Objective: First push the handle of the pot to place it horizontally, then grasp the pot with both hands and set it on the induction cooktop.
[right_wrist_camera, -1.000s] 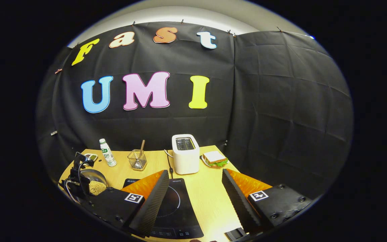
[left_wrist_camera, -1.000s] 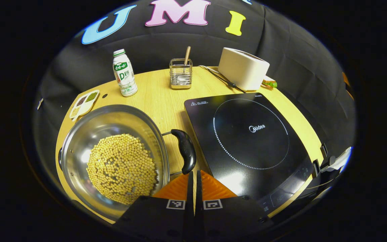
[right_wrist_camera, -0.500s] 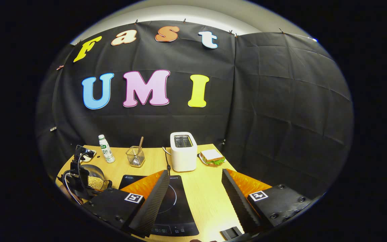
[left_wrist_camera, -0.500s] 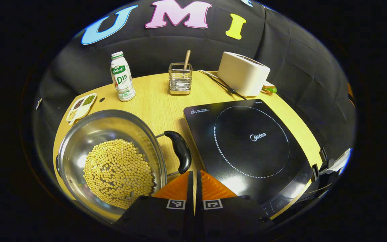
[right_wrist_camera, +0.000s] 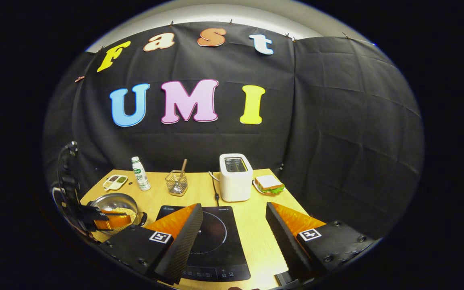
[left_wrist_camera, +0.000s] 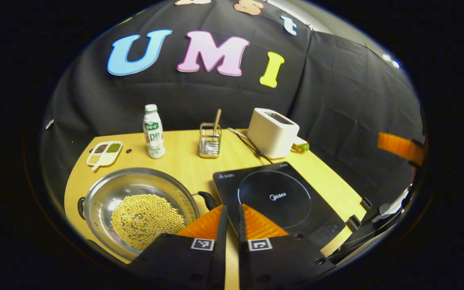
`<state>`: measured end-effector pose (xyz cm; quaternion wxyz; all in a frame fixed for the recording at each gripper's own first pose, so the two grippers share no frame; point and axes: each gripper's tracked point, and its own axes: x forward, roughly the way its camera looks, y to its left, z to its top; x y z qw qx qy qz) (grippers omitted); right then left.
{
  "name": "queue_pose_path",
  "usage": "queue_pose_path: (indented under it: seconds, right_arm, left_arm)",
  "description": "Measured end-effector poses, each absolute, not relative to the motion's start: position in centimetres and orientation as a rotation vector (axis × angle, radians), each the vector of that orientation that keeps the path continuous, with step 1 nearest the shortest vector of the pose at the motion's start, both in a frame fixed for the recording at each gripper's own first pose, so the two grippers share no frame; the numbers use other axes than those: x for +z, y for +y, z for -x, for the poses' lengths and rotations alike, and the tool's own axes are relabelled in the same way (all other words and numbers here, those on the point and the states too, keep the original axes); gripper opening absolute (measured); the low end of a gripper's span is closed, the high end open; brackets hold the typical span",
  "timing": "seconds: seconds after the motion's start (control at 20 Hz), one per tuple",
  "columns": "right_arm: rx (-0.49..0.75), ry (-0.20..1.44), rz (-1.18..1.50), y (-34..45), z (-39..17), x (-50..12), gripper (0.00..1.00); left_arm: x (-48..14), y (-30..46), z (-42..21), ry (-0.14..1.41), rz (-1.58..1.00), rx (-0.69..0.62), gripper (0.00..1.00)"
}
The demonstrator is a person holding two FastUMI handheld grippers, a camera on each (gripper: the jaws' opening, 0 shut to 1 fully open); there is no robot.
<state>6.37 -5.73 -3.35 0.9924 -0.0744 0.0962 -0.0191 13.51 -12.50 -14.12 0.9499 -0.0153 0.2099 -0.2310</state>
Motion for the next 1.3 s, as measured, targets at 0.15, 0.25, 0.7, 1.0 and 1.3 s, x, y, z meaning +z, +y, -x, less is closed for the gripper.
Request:
queue_pose_path:
  seconds: [0.15,0.25,0.7,1.0,1.3]
  right_arm:
    - [0.008,0.203,0.158,-3.7,-7.1,-3.8,0.98]
    - [0.053,0.227,0.140,-1.5,-7.7,-4.5,0.98]
    - [0.308,0.449,0.068,10.9,-11.3,-10.9,0.99]
    - [0.361,0.665,-0.018,16.5,-13.4,-17.5,0.99]
    - [0.354,0.805,-0.093,19.5,-14.7,-23.6,0.99]
  left_arm:
    - [-10.9,-8.9,-13.3,0.361,0.096,-0.412,0.64]
    - [-10.2,-6.3,-13.1,0.350,0.115,-0.371,0.81]
    - [-11.0,6.4,-13.9,0.353,0.129,-0.151,0.96]
    - [-13.2,14.3,-16.4,0.383,0.056,-0.065,0.95]
    - [-17.9,18.3,-18.6,0.458,0.134,-0.029,0.95]
